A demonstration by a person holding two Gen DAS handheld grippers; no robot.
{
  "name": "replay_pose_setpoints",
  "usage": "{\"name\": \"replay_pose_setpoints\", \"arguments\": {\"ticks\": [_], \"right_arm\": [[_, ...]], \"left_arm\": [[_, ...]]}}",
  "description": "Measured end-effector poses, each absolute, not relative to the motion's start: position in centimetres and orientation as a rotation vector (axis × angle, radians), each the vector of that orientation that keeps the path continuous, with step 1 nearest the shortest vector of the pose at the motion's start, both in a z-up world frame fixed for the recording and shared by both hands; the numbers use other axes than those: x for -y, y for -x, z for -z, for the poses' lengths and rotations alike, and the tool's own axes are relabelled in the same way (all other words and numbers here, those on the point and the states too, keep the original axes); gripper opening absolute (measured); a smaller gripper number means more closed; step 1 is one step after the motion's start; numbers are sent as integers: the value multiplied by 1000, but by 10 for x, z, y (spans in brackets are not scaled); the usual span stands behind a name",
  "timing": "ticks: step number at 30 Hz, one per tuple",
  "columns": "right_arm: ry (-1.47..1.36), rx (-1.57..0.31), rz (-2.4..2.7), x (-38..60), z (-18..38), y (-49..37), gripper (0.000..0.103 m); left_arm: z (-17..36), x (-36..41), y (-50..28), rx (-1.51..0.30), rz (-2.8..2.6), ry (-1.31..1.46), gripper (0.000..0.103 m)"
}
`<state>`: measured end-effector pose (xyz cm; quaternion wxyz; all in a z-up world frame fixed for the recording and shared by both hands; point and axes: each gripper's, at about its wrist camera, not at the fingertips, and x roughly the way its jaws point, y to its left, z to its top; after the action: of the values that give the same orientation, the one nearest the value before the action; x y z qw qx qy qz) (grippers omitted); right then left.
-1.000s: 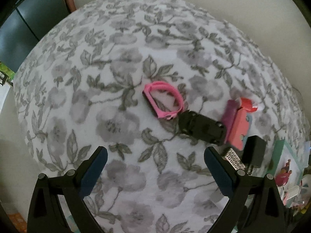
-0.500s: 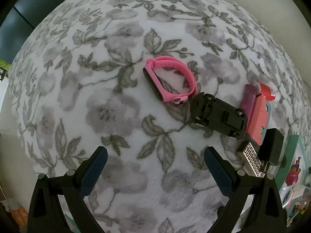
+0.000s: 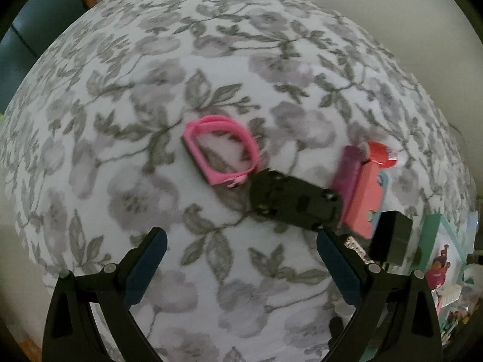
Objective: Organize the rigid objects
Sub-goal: 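Grasp the white cube charger with the right tool while the left tool grasps the black toy car, then lift and carry the white charger and black toy car over the tray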
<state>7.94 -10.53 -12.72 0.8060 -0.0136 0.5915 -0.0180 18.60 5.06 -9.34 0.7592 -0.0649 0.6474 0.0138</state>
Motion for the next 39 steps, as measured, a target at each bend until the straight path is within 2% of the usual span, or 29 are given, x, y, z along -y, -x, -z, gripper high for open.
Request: {"name": "replay_pose_setpoints", "arguments": {"ticks": [6, 10, 11, 27, 33, 34, 39], "right_arm": [[-3, -1262, 52, 114, 124, -80, 69], [-45, -1255, 89, 129, 121, -82, 49], [-60, -1256, 92, 133, 121, -82, 47], [-55, -1264, 72, 131, 121, -82, 47], [-61, -1268, 66, 132, 122, -81, 47], [-62, -1269, 65, 132, 123, -81, 47], [-69, -1270, 57, 133, 123, -80, 46]], "left_arm": [[92, -30, -204, -1378, 18, 126, 99], [86, -16, -212, -1351, 39, 97, 99], [86, -13, -214, -1346, 44, 87, 99], [107, 21, -241, -1336, 97, 34, 98], [113, 10, -240, -1324, 95, -2, 85], [113, 10, -240, -1320, 83, -19, 78], [117, 13, -237, -1323, 75, -43, 77]]}}
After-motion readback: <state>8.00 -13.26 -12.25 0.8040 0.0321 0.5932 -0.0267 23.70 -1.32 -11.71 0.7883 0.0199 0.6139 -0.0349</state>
